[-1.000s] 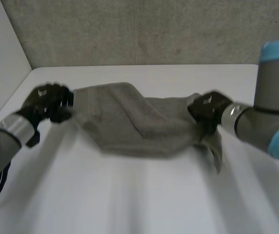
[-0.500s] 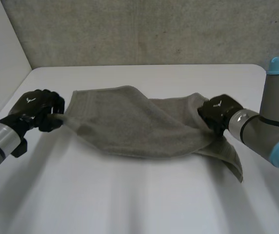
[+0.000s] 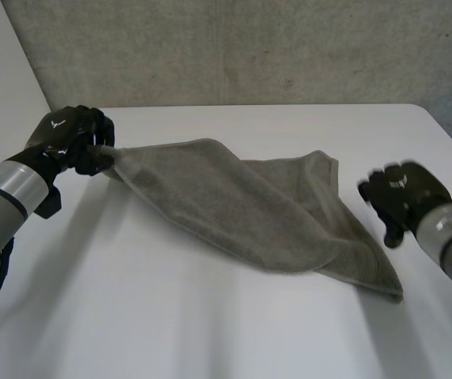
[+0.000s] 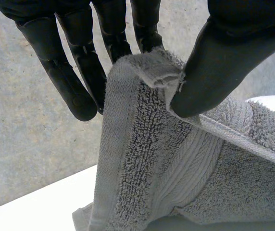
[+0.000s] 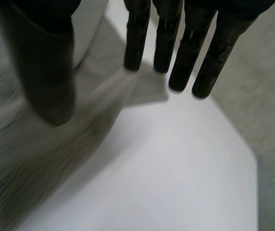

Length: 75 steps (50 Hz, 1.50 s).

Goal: Fold the towel.

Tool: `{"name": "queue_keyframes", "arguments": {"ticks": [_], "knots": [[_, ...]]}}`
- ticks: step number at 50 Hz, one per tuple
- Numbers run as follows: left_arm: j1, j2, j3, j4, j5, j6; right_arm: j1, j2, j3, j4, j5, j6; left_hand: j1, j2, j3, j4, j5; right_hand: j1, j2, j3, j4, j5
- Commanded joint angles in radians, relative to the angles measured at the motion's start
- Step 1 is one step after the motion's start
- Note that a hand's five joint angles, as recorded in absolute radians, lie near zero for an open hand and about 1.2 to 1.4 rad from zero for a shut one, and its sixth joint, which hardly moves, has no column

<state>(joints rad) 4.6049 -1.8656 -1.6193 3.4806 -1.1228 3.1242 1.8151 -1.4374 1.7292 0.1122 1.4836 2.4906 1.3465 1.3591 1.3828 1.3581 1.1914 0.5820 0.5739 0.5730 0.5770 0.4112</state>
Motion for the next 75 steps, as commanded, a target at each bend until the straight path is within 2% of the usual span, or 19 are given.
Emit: {"name": "queue_keyframes", "arguments": {"ticks": [1, 9, 11, 14, 16, 19, 25, 38, 52, 67, 71, 75], "knots": [[-0.009, -0.021, 0.045, -0.041, -0.019, -0.033, -0.142, -0.086, 0.237, 0.029, -0.082, -0.091, 0.050, 0.037, 0.013, 0.038, 0.030, 0.169, 0.178, 0.178, 0.174, 0.166], [-0.021, -0.029, 0.052, -0.044, -0.052, -0.039, -0.204, -0.127, 0.362, 0.018, -0.212, -0.093, 0.050, 0.037, 0.013, 0.038, 0.030, 0.225, 0.233, 0.234, 0.230, 0.222], [-0.021, -0.030, 0.049, -0.044, -0.052, -0.039, -0.229, -0.127, 0.394, -0.009, -0.267, -0.090, 0.050, 0.037, 0.013, 0.038, 0.030, 0.184, 0.192, 0.193, 0.189, 0.181], [-0.021, -0.030, 0.047, -0.044, -0.052, -0.039, -0.237, -0.127, 0.405, -0.034, -0.295, -0.088, 0.050, 0.037, 0.013, 0.038, 0.030, 0.178, 0.186, 0.187, 0.183, 0.175], [-0.021, -0.033, 0.044, -0.044, -0.052, -0.039, -0.240, -0.112, 0.418, -0.092, -0.345, -0.082, 0.050, 0.037, 0.013, 0.038, 0.030, 0.076, 0.084, 0.085, 0.081, 0.072], [-0.023, -0.035, 0.038, -0.043, -0.052, -0.039, -0.235, -0.097, 0.421, -0.146, -0.359, -0.081, 0.050, 0.037, 0.013, 0.038, 0.030, 0.017, 0.025, 0.026, 0.022, 0.013], [-0.023, -0.035, 0.033, -0.043, -0.052, -0.039, -0.231, -0.066, 0.415, -0.187, -0.365, -0.079, 0.050, 0.037, 0.013, 0.038, 0.030, 0.005, 0.013, 0.014, 0.010, 0.001], [-0.024, -0.050, 0.032, -0.041, -0.051, -0.041, -0.224, 0.104, 0.322, -0.275, -0.344, -0.081, 0.050, 0.037, 0.013, 0.038, 0.030, 0.002, 0.010, 0.011, 0.007, -0.002], [-0.024, -0.050, 0.033, -0.040, -0.049, -0.041, -0.194, 0.143, 0.253, -0.321, -0.289, -0.079, 0.050, 0.037, 0.013, 0.038, 0.030, 0.011, 0.019, 0.020, 0.016, 0.007], [-0.024, -0.056, 0.032, -0.035, -0.048, -0.041, -0.128, 0.250, 0.161, -0.416, -0.221, -0.093, 0.050, 0.037, 0.013, 0.038, 0.030, 0.031, 0.040, 0.040, 0.036, 0.028], [-0.024, -0.057, 0.032, -0.035, -0.048, -0.041, -0.119, 0.255, 0.151, -0.430, -0.221, -0.093, 0.050, 0.037, 0.013, 0.038, 0.030, 0.049, 0.057, 0.058, 0.054, 0.045], [-0.024, -0.058, 0.032, -0.034, -0.046, -0.041, -0.109, 0.256, 0.138, -0.450, -0.215, -0.093, 0.050, 0.037, 0.013, 0.038, 0.030, 0.160, 0.168, 0.169, 0.165, 0.156]]}}
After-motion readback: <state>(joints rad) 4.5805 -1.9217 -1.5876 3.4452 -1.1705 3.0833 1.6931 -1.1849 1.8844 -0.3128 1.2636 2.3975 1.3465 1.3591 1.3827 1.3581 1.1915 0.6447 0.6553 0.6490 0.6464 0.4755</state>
